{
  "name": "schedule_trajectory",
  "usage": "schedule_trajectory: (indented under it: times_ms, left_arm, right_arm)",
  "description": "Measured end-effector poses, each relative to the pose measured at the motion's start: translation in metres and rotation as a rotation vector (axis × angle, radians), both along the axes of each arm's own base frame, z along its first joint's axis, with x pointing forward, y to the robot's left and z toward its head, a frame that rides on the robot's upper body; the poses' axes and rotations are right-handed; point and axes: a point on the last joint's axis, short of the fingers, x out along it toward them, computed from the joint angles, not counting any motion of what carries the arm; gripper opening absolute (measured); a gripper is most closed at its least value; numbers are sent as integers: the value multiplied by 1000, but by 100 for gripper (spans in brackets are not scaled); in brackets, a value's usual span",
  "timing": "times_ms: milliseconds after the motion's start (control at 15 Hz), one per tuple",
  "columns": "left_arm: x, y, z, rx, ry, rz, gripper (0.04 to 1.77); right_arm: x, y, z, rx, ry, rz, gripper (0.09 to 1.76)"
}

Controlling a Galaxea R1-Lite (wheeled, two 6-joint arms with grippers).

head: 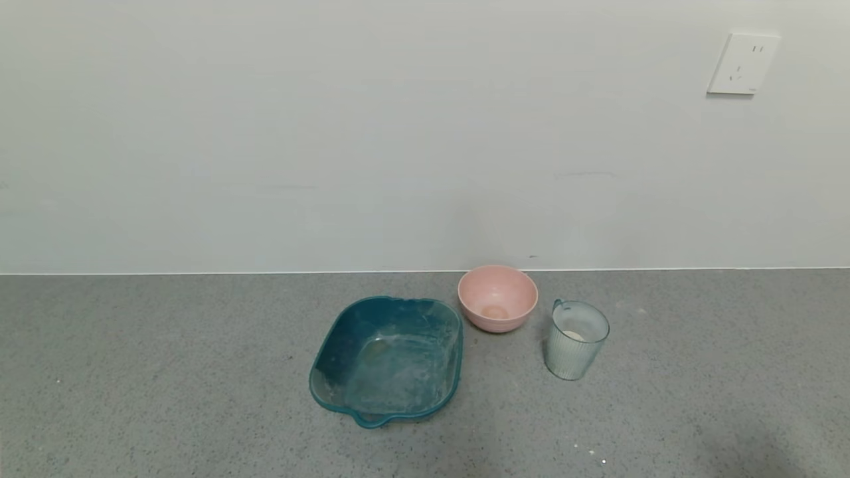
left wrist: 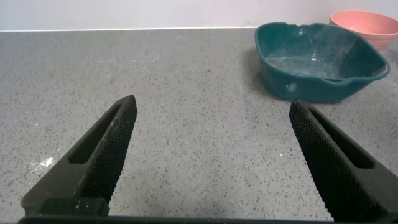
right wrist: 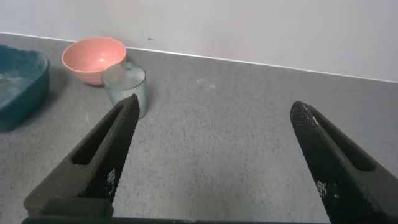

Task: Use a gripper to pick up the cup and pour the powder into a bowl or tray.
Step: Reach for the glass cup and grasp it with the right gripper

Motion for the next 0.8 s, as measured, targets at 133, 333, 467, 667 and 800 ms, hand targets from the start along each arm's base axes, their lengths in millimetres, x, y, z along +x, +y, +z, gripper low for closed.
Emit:
schedule_trajectory:
  times_ms: [133,333,467,667,800]
  left_arm:
    - [0,0,0,0,-1,0,176]
    - [0,0,0,0,-1,0,176]
    - [0,0,0,0,-1,0,176]
    - [0,0,0,0,-1,0,176]
    - [0,0,0,0,-1,0,176]
  right_arm:
    - [32,0,3,1,69,2,176]
    - [71,3,-9,22,209,25,176]
    - [91,11,-21,66,303,66,176]
    - [114,26,-39,82,403,134,176]
    - [127,35,-51,73,439,169,176]
